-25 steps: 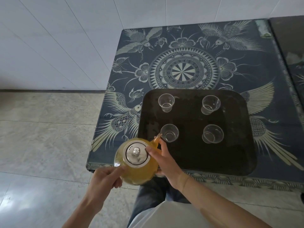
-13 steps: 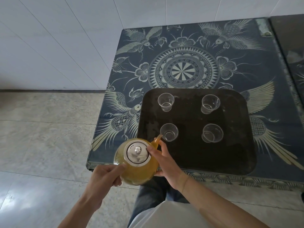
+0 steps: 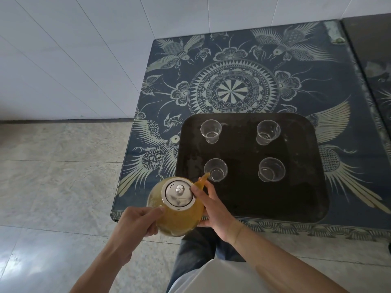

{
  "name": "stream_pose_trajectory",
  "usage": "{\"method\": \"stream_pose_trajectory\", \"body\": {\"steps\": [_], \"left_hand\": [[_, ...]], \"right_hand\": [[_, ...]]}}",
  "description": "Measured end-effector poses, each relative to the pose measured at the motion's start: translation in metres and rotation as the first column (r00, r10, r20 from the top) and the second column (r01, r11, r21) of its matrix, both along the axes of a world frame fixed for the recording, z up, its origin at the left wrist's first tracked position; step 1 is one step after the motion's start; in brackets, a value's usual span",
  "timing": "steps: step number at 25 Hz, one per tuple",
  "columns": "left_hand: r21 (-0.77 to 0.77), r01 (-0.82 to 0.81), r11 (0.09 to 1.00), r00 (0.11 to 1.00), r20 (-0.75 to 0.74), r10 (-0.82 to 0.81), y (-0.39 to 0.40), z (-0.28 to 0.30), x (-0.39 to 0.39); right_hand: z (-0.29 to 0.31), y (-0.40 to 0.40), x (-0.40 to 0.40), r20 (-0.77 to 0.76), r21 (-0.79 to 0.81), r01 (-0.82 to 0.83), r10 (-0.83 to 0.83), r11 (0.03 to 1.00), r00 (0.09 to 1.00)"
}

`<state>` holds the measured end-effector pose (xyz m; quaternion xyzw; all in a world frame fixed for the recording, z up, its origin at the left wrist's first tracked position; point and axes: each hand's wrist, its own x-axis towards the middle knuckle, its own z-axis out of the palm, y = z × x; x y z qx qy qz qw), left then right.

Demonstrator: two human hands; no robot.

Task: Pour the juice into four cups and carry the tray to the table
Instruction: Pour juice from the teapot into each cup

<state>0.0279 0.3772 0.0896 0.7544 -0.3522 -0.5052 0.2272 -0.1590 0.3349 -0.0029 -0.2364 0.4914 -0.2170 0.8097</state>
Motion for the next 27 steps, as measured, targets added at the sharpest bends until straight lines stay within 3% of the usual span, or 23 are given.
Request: {"method": "stream_pose_trajectory", "body": {"steps": [27], "left_hand": [[0.087,0.048,0.995,0.996,0.073,-0.054,-0.019,0.019,-0.004]], "right_hand": [[-0.006,-0.005,0.001,0.049,0.074,0.020,-0.024,0.997,0.999]]}}
